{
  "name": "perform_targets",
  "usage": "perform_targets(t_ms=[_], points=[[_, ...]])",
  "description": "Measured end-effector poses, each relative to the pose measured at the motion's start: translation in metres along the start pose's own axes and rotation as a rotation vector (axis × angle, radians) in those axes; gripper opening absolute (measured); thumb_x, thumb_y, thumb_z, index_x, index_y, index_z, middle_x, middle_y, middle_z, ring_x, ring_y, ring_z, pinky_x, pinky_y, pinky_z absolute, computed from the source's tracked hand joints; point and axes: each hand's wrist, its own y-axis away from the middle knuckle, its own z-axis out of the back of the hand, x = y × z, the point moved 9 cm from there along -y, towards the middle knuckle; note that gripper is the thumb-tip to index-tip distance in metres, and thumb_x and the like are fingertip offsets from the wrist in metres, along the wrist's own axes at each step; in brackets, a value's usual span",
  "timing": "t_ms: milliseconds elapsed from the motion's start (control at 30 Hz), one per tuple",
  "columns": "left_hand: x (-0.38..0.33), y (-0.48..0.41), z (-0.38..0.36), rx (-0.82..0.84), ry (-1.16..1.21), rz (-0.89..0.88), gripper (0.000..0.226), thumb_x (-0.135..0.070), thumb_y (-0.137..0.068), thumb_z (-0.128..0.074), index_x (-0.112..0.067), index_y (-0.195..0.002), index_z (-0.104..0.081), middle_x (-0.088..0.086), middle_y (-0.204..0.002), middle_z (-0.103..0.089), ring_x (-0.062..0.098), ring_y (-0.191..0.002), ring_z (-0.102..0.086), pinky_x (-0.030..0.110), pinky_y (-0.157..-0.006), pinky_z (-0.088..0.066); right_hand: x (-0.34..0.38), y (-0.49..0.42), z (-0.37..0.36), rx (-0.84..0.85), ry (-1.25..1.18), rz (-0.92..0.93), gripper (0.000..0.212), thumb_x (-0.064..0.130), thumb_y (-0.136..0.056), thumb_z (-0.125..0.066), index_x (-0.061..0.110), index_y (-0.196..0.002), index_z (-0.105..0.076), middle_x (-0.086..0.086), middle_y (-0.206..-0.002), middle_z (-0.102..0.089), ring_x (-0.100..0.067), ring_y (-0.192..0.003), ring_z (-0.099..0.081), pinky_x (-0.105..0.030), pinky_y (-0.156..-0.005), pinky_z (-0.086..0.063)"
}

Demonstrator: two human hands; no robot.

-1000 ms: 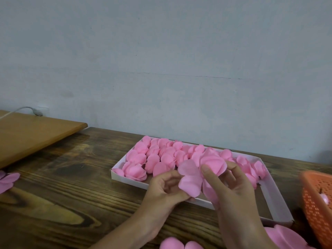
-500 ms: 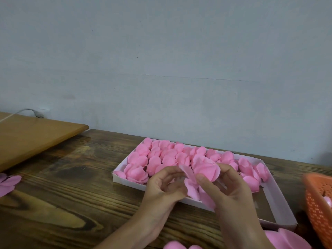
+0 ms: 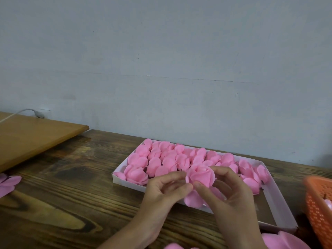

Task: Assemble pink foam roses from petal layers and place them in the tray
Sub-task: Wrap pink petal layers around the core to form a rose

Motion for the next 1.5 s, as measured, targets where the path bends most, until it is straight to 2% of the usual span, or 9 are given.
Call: perform_targets(t_ms=[100, 200, 433, 667, 833, 1033, 1167, 1267, 1500], points=[[0.004, -0.002, 0.002, -0.011, 0.053, 0.033, 0.032, -0.03, -0.083, -0.086, -0.007, -0.106, -0.083, 0.018, -0.109, -0.079, 0.028, -0.107, -0.075, 0.033, -0.087, -0.06, 0.003, 0.0, -0.002, 0.015, 0.042, 0.018, 0.035, -0.006, -0.071, -0.087, 0.019, -0.092, -0.073, 0.008, -0.09, -0.08, -0.005, -0.085, -0.076, -0.01, -0.07, -0.055], [0.004, -0.004, 0.004, -0.01, 0.044, 0.039, 0.037, -0.034, -0.083, -0.086, -0.009, -0.111, -0.082, 0.019, -0.115, -0.077, 0.03, -0.111, -0.074, 0.031, -0.086, -0.06, 0.002, 0.002, -0.009, 0.092, 0.096, 0.006, 0.035, -0.004, -0.073, -0.087, 0.026, -0.089, -0.075, 0.007, -0.093, -0.08, -0.007, -0.091, -0.076, -0.022, -0.074, -0.061], [0.006, -0.009, 0.006, 0.019, 0.121, 0.031, 0.043, -0.027, -0.078, -0.087, -0.003, -0.112, -0.08, 0.028, -0.115, -0.075, 0.038, -0.115, -0.071, 0.04, -0.092, -0.059, 0.003, 0.007, -0.014, 0.096, 0.229, 0.056, 0.045, 0.002, -0.069, -0.09, 0.039, -0.088, -0.073, 0.011, -0.093, -0.079, -0.007, -0.086, -0.076, -0.02, -0.066, -0.059], [0.003, -0.009, 0.002, 0.093, 0.173, 0.018, 0.041, -0.015, -0.09, -0.076, 0.015, -0.116, -0.069, 0.039, -0.122, -0.067, 0.05, -0.121, -0.063, 0.052, -0.106, -0.053, 0.011, 0.004, -0.012, 0.08, 0.203, 0.082, 0.046, 0.0, -0.067, -0.092, 0.039, -0.085, -0.074, 0.021, -0.118, -0.07, -0.009, -0.084, -0.077, -0.023, -0.063, -0.061], [0.005, -0.011, 0.005, 0.101, 0.135, 0.02, 0.043, -0.02, -0.087, -0.078, 0.012, -0.116, -0.071, 0.036, -0.122, -0.068, 0.05, -0.123, -0.062, 0.061, -0.11, -0.048, 0.006, 0.003, -0.013, 0.144, 0.182, 0.027, 0.038, 0.0, -0.071, -0.09, 0.032, -0.085, -0.075, 0.015, -0.102, -0.079, -0.009, -0.084, -0.077, -0.023, -0.065, -0.061], [0.0, -0.008, 0.001, 0.103, 0.098, 0.013, 0.043, -0.03, -0.088, -0.079, 0.004, -0.114, -0.076, 0.03, -0.121, -0.071, 0.043, -0.12, -0.066, 0.046, -0.099, -0.055, 0.012, 0.003, -0.01, 0.121, 0.234, 0.045, 0.038, 0.006, -0.071, -0.091, 0.037, -0.087, -0.075, 0.013, -0.087, -0.079, -0.007, -0.084, -0.077, -0.024, -0.068, -0.063], [-0.008, -0.007, -0.001, 0.115, 0.036, -0.046, 0.042, -0.023, -0.098, -0.066, 0.012, -0.119, -0.069, 0.034, -0.124, -0.067, 0.053, -0.123, -0.059, 0.064, -0.106, -0.045, 0.019, 0.004, -0.01, 0.114, 0.169, 0.06, 0.038, 0.004, -0.071, -0.091, 0.036, -0.086, -0.076, 0.01, -0.085, -0.08, -0.006, -0.084, -0.077, -0.019, -0.071, -0.061], [-0.012, -0.005, -0.003, 0.12, 0.004, -0.062, 0.045, -0.028, -0.097, -0.07, 0.012, -0.116, -0.071, 0.035, -0.121, -0.068, 0.057, -0.121, -0.058, 0.072, -0.107, -0.04, 0.024, 0.004, -0.012, 0.134, 0.18, 0.071, 0.036, 0.003, -0.071, -0.091, 0.033, -0.082, -0.076, 0.009, -0.083, -0.08, -0.006, -0.082, -0.077, -0.017, -0.069, -0.06], [-0.013, -0.004, -0.007, 0.156, 0.075, -0.056, 0.043, -0.029, -0.093, -0.076, 0.009, -0.112, -0.073, 0.031, -0.116, -0.071, 0.04, -0.115, -0.066, 0.044, -0.098, -0.053, 0.023, 0.004, -0.014, 0.168, 0.245, 0.056, 0.038, 0.008, -0.069, -0.094, 0.037, -0.086, -0.075, 0.013, -0.084, -0.079, -0.005, -0.082, -0.077, -0.023, -0.071, -0.063]])
